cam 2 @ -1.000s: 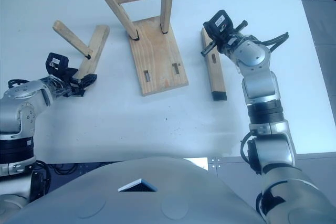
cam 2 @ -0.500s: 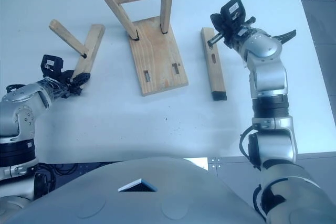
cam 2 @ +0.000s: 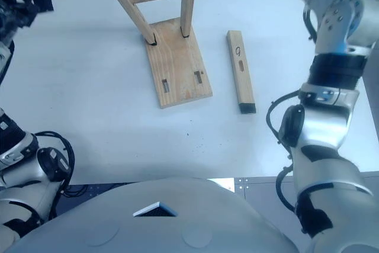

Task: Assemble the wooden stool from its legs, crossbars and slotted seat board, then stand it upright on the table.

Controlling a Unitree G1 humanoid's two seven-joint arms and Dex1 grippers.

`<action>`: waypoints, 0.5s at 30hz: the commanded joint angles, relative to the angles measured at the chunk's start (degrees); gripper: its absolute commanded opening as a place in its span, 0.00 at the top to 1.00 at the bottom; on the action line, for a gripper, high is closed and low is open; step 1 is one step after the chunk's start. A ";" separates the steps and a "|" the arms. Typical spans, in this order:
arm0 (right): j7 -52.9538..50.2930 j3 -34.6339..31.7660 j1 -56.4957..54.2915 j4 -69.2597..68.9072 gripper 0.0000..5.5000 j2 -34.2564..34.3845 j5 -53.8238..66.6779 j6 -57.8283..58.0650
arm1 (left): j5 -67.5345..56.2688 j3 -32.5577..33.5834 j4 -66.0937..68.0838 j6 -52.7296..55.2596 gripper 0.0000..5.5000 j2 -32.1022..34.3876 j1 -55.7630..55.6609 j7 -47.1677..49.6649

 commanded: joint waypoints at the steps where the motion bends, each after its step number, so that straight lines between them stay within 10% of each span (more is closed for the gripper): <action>1: 2.88 -5.60 -7.61 -0.16 0.49 -0.60 13.14 11.38 | -11.73 -0.39 -3.61 5.97 0.64 0.89 -5.21 2.18; 15: 0.30 -10.12 -14.35 7.51 0.49 0.46 29.02 26.80 | -20.76 -18.76 -8.18 4.43 0.64 -5.54 -5.81 4.33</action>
